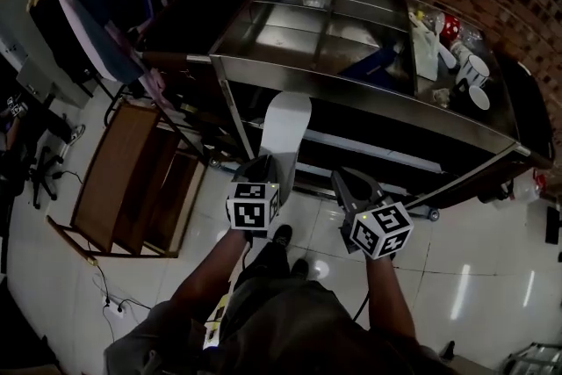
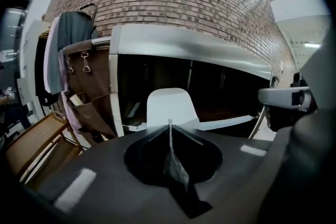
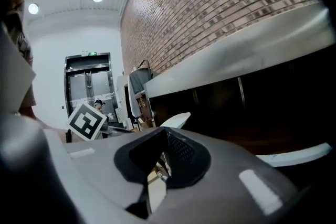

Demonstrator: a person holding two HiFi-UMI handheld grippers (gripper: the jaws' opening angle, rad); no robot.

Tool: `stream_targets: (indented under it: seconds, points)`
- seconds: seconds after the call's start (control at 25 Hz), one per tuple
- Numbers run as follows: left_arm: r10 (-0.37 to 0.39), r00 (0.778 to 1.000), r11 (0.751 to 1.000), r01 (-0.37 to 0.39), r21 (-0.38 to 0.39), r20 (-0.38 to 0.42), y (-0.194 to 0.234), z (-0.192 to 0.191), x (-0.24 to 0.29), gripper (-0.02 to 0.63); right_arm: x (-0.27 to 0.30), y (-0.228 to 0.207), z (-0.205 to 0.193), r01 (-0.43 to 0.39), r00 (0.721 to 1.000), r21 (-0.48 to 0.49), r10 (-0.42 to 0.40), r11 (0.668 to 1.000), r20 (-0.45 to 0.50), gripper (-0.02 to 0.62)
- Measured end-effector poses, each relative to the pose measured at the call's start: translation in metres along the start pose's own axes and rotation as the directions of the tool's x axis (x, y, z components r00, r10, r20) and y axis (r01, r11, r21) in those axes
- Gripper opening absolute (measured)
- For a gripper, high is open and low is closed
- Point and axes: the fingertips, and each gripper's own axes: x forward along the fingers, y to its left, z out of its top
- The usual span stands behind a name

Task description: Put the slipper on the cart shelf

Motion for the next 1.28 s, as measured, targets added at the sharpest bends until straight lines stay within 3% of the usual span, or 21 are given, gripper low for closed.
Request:
stream_targets:
  seconds: [0.32,0.64,1.08,1.28]
  points:
    - [-0.142,0.99,0.987,0.142,0.071,0.004,-0.027,0.033,0.095,0.017,-0.003,-0.056,0.01,0.164,0.987,0.013,-0.164,0.986,-0.005,0.0]
    - [-0.183,0.983,0.975,0.183,0.122,-0.013,-0.017,0.051,0.174,0.017,0.011,-0.091,0.019,0.276,0.961,0.037,-0.275,0.961,-0.007,0.0]
    - [-0.212,0.977,0.97,0.212,0.117,-0.011,-0.017,0.047,0.224,0.047,0.032,-0.108,0.024,0.32,0.948,0.043,-0.319,0.947,-0.016,0.0]
    - [-0.268,0.963,0.959,0.263,0.11,0.036,-0.024,0.057,0.217,0.145,0.035,-0.104,0.022,0.318,0.948,0.049,-0.317,0.947,-0.015,0.0]
